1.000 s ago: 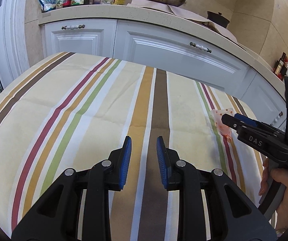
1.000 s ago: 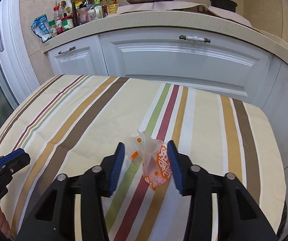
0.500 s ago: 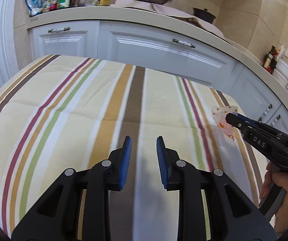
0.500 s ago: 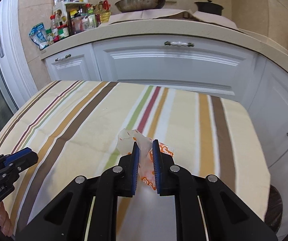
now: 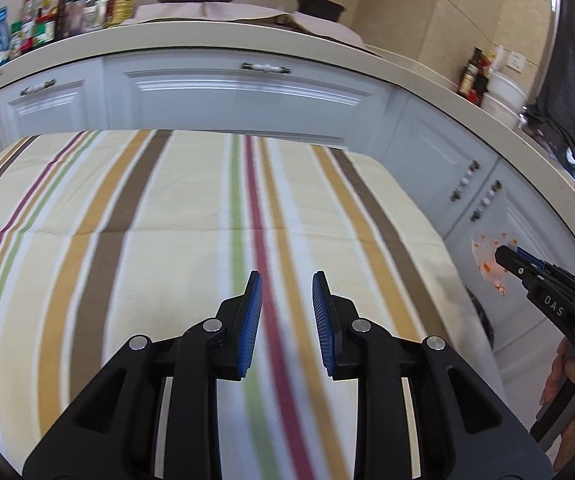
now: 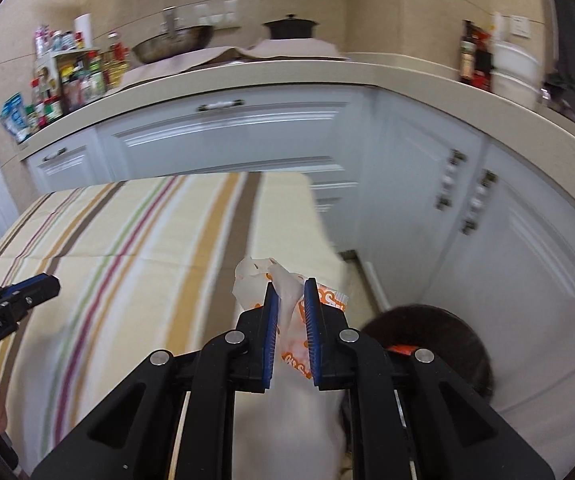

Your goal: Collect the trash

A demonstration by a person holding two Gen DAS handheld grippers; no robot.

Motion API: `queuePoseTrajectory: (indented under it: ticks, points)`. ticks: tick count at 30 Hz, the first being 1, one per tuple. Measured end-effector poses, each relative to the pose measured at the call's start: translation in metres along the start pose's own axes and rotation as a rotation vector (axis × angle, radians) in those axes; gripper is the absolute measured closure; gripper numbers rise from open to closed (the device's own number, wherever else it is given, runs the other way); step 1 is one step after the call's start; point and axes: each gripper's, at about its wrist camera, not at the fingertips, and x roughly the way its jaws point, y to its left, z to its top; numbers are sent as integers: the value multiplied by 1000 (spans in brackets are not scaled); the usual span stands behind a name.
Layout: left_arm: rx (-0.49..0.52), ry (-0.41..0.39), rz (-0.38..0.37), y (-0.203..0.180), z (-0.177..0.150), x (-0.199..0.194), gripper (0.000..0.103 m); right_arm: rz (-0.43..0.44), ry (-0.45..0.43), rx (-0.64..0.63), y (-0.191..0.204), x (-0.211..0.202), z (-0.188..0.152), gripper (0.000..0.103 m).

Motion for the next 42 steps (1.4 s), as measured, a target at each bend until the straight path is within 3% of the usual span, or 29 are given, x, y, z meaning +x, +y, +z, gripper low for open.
queuePoseTrajectory:
  ticks: [7,14,16,18,19,20,21,22,31,42]
  points:
    - [97,2,-73,-64,-2,4,78,-124,-12,87,-65,-23,-23,89]
    - [170,9,-122,-115,-7,10,78,-162,-4,148,-102,-21,-44,89]
    - [183,14,-131,-125,-10,13,78,-162,9,158,-110,-15,-48,84]
    - [195,23,-139,-135,-12,16,78,-170,17,176,-119,-9,-53,63]
    - [202,25,-141,-139,-14,17,77,-175,19,188,-123,-8,-56,61]
    - [209,27,-143,-142,-15,18,74,-172,19,197,-125,-10,-58,61]
    - [213,26,-144,-144,-16,18,58,-171,17,203,-127,-11,-59,60]
    - [212,17,-143,-146,-17,17,52,-172,13,210,-129,-14,-61,59]
    - [226,-6,-165,-156,-17,12,50,-199,-35,246,-138,-48,-65,49]
    - [242,-73,-174,-161,-19,-10,26,-217,-129,248,-126,-99,-62,31]
